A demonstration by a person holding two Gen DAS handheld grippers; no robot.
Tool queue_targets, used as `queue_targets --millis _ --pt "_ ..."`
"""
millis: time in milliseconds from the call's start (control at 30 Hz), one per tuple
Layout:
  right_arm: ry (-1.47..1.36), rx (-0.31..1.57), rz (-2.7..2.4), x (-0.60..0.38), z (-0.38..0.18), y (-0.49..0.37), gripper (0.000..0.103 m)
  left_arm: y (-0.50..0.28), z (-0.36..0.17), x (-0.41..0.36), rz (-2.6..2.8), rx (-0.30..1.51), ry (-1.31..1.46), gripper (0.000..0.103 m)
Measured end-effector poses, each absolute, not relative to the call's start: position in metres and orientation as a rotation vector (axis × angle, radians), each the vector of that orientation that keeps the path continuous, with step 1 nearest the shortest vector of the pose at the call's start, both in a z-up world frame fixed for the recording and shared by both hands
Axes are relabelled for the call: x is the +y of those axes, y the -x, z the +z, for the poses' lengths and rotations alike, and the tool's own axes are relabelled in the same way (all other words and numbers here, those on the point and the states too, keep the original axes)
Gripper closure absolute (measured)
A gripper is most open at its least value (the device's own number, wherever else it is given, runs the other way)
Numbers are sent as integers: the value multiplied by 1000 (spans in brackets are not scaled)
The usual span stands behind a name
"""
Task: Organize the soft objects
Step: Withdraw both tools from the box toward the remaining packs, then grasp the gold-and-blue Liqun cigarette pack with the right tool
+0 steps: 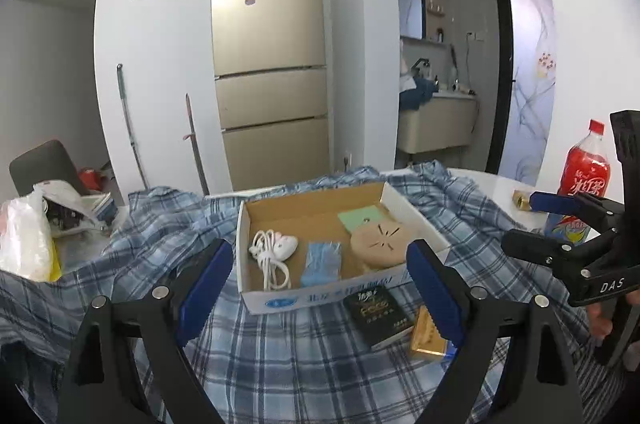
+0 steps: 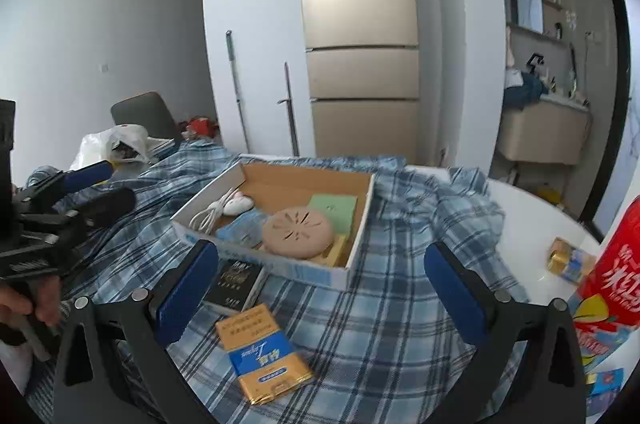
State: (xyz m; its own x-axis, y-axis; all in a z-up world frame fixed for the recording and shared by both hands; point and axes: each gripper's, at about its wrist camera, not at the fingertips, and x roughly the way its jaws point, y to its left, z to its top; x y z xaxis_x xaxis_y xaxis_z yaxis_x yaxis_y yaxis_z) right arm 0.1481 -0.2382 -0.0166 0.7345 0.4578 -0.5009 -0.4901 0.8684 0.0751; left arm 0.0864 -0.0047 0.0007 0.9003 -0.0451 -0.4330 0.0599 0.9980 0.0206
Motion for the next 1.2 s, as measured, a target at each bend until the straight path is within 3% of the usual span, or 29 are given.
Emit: queue_targets --millis 533,800,1000,1067,1133,1200 --pt "214 727 669 -210 -47 -151 1 -91 -23 -10 -69 469 -48 13" --pt "371 867 668 -182 -80 -155 18 -89 -20 -5 -71 478 -28 13" --pt "386 945 692 -178 -93 -161 25 -88 -20 -9 -76 498 -35 13" --pt "411 969 698 -174 -98 -161 27 -88 -20 -9 -75 495 -38 19" --pt "430 976 706 -170 -100 -159 32 -88 -20 -8 -72 496 -34 20" --pt "444 977 719 -168 -102 -157 43 -90 -22 -6 -78 504 -22 20"
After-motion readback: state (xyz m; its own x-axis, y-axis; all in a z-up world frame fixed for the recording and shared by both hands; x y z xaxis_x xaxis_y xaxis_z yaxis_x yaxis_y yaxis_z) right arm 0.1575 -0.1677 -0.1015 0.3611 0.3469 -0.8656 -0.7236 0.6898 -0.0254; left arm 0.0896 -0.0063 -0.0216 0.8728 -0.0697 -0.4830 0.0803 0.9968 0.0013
